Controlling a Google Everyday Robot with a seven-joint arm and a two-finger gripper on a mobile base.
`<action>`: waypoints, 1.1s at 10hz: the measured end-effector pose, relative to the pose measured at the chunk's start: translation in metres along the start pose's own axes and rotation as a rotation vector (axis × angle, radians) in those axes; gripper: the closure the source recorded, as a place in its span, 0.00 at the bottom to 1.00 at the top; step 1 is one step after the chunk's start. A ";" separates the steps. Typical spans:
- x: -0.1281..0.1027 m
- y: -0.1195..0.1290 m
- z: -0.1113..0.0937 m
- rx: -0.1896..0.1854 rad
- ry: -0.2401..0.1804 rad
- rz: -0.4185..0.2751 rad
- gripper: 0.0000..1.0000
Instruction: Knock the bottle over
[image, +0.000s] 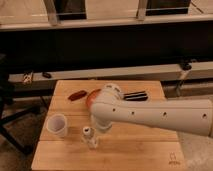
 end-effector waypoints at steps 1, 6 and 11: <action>-0.010 -0.005 0.000 -0.001 -0.004 -0.018 1.00; -0.032 -0.028 0.001 0.006 -0.016 -0.056 1.00; -0.019 -0.042 -0.002 0.015 -0.024 -0.050 1.00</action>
